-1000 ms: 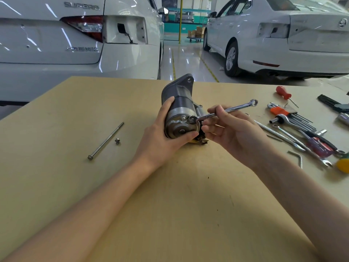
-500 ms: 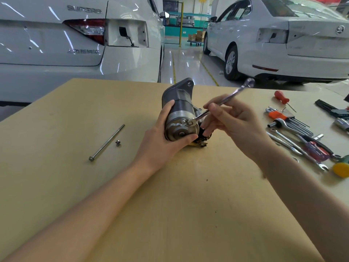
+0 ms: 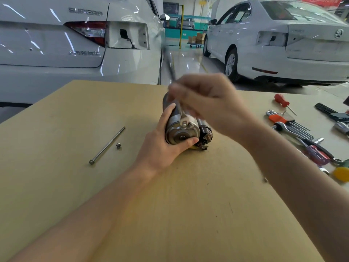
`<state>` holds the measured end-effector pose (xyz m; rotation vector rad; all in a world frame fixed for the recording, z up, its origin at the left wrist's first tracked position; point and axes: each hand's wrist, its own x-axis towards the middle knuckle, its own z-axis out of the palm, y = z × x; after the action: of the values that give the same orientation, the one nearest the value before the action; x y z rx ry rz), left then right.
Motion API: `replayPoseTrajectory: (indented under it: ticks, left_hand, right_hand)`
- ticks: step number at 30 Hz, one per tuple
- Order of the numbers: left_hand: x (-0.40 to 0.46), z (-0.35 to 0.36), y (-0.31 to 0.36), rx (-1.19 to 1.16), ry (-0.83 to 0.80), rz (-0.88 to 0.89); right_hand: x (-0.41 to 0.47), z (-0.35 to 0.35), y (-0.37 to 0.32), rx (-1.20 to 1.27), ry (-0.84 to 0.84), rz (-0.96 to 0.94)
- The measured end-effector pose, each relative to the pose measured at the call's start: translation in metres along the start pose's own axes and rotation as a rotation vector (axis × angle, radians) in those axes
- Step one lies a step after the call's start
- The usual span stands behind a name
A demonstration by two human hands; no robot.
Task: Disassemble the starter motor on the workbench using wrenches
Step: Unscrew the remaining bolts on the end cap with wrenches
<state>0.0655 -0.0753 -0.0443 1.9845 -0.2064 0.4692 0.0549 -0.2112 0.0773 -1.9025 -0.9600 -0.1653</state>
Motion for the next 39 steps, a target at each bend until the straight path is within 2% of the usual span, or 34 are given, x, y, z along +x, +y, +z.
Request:
replayPoseTrajectory:
  ticks: [1, 3, 7, 9, 12, 23, 26, 29, 31, 34, 37, 39]
  left_hand:
    - [0.000, 0.000, 0.000, -0.001, 0.001, 0.009]
    - [-0.001, 0.000, 0.001, -0.016, -0.011, 0.008]
    - [-0.001, 0.001, -0.001, -0.045, -0.017, -0.006]
    - [0.000, 0.000, 0.000, -0.029, -0.011, 0.006]
    - [0.000, 0.001, 0.001, -0.027, -0.019, 0.011]
    - [-0.001, -0.002, 0.004, -0.055, -0.029, 0.018]
    - [-0.001, -0.002, 0.003, -0.047, -0.036, 0.014]
    - [-0.001, -0.001, 0.000, -0.056, -0.038, 0.004]
    - [-0.002, -0.001, 0.001, -0.059, -0.033, 0.003]
    - [-0.001, -0.001, 0.002, -0.022, -0.028, -0.015]
    - [-0.001, -0.002, 0.000, 0.051, -0.047, -0.033]
    - [0.000, -0.003, -0.002, 0.063, -0.044, -0.041]
  right_hand:
    - [-0.005, -0.005, 0.000, 0.171, 0.072, -0.029]
    - [-0.015, -0.011, 0.006, 0.332, 0.225, -0.013]
    - [-0.047, 0.003, 0.039, 0.449, 0.508, 0.343]
    - [-0.057, 0.012, 0.051, 0.658, 0.536, 0.458]
    - [-0.059, 0.015, 0.059, 0.830, 0.520, 0.469]
    - [-0.058, 0.023, 0.062, 0.961, 0.530, 0.368]
    - [-0.056, 0.023, 0.061, 0.807, 0.522, 0.325]
    - [-0.048, 0.015, 0.053, 0.354, 0.456, 0.200]
    - [-0.036, 0.008, 0.046, 0.096, 0.359, 0.134]
    - [-0.015, 0.009, 0.034, -0.104, 0.204, 0.088]
    - [-0.001, 0.020, 0.027, -0.406, 0.051, 0.036]
    - [0.001, 0.022, 0.023, -0.524, 0.011, 0.018]
